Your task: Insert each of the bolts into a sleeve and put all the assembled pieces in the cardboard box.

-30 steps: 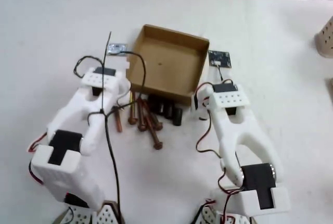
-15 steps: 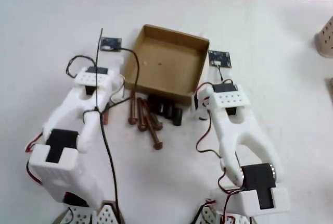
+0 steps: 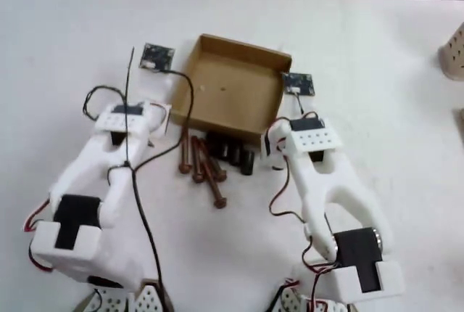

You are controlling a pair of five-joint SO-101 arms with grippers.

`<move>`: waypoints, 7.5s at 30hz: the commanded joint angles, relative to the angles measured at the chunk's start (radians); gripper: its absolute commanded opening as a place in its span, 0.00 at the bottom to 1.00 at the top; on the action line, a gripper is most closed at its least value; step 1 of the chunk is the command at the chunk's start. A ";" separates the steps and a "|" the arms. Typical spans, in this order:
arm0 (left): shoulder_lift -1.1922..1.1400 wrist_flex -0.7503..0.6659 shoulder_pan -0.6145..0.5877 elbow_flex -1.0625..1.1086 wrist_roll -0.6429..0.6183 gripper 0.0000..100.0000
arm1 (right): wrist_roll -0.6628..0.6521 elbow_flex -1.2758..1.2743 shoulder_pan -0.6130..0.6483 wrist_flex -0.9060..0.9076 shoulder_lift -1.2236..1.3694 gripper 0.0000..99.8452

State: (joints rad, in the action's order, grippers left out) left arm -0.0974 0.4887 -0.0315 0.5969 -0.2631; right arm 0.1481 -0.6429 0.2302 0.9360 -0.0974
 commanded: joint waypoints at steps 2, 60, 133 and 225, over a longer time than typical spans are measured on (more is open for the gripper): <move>0.096 -0.204 -0.044 0.074 0.009 0.03 | -0.009 0.011 0.013 -0.065 -0.073 0.02; 0.094 -0.387 -0.073 0.164 0.008 0.02 | 0.009 -0.988 0.418 -2.054 -0.217 0.02; 1.348 -0.628 0.278 0.864 -0.227 0.02 | 0.009 -1.031 0.441 -1.926 -0.217 0.02; 1.084 -0.414 0.410 0.641 -0.384 0.02 | 0.008 -0.999 0.461 -1.899 -0.219 0.02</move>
State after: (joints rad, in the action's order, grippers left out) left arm 0.9843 0.0729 0.3844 1.2996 -0.6375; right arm 0.1665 -1.6510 0.7012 -0.9666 -0.2800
